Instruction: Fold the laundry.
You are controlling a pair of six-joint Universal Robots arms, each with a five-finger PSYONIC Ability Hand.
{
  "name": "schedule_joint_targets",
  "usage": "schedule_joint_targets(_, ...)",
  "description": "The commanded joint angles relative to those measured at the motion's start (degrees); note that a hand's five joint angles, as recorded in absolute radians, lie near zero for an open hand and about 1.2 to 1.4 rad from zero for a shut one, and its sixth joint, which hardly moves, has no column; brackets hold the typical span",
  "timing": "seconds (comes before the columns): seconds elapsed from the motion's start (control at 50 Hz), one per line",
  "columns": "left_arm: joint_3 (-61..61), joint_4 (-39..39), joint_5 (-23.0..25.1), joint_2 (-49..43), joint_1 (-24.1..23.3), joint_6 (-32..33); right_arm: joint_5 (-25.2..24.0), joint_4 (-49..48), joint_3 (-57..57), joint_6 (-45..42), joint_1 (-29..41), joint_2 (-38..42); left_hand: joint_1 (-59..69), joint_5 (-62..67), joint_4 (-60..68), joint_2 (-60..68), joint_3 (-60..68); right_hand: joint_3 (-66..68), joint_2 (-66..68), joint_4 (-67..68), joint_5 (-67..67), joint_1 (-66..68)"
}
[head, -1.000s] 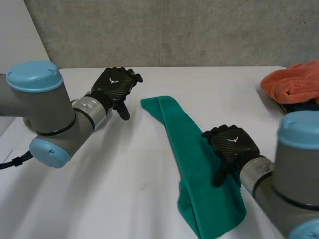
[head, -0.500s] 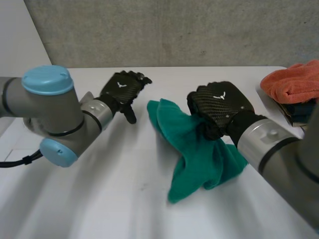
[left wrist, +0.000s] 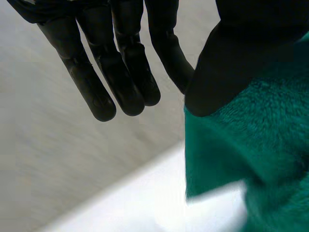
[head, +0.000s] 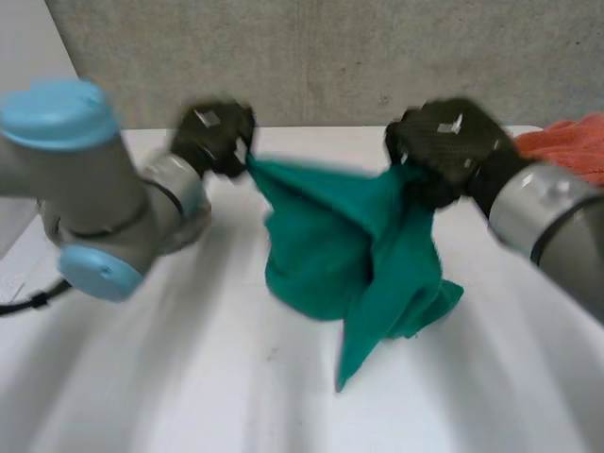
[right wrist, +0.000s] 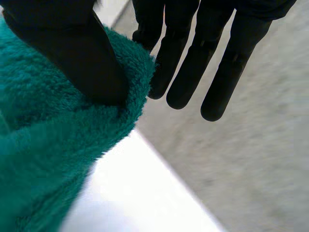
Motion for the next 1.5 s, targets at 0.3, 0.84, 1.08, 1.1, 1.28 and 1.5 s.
schedule_joint_targets(0.3, -15.80, 8.83, -1.13, 18.41, 2.05, 0.75, -3.39, -19.00, -12.60, 6.59, -0.41, 8.94, 12.39, 14.61, 11.36, 11.66, 11.98, 11.96, 12.58, 11.37, 13.26, 17.93)
schedule_joint_targets(0.84, -26.45, 2.68, 0.11, 18.58, -2.70, 6.20, 14.80, -3.44, 3.83, 8.94, -5.85, 10.44, 12.39, 14.61, 11.36, 11.66, 11.98, -52.16, -51.54, -52.75, -50.85, -46.19)
schedule_joint_targets(1.08, -22.67, -0.84, 0.02, 23.86, -3.67, 4.09, 1.27, -1.32, 16.85, 23.46, -9.55, 11.04, 12.39, 14.61, 11.36, 11.66, 11.98, -39.37, -38.75, -39.96, -38.06, -33.40)
schedule_joint_targets(1.1, -22.50, -1.02, 0.10, 24.03, -3.75, 4.01, 1.26, -2.37, 16.68, 23.46, -9.29, 11.92, 12.39, 14.61, 11.36, 11.66, 11.98, -39.37, -38.75, -39.96, -38.06, -33.40)
schedule_joint_targets(1.28, -18.98, -2.16, -0.33, 25.35, -5.42, 3.04, 8.99, -9.32, 8.86, 24.08, -1.82, 22.99, 12.39, 14.61, 11.36, 11.66, 11.98, -39.37, -38.75, -39.96, -38.06, -33.40)
schedule_joint_targets(1.5, -17.66, -3.66, -2.09, 27.20, -6.83, 2.07, 17.52, -11.87, -2.83, 26.71, 4.16, 33.10, 12.39, 14.61, 11.36, 11.66, 11.98, -32.65, -32.03, -33.24, -31.35, -26.68)
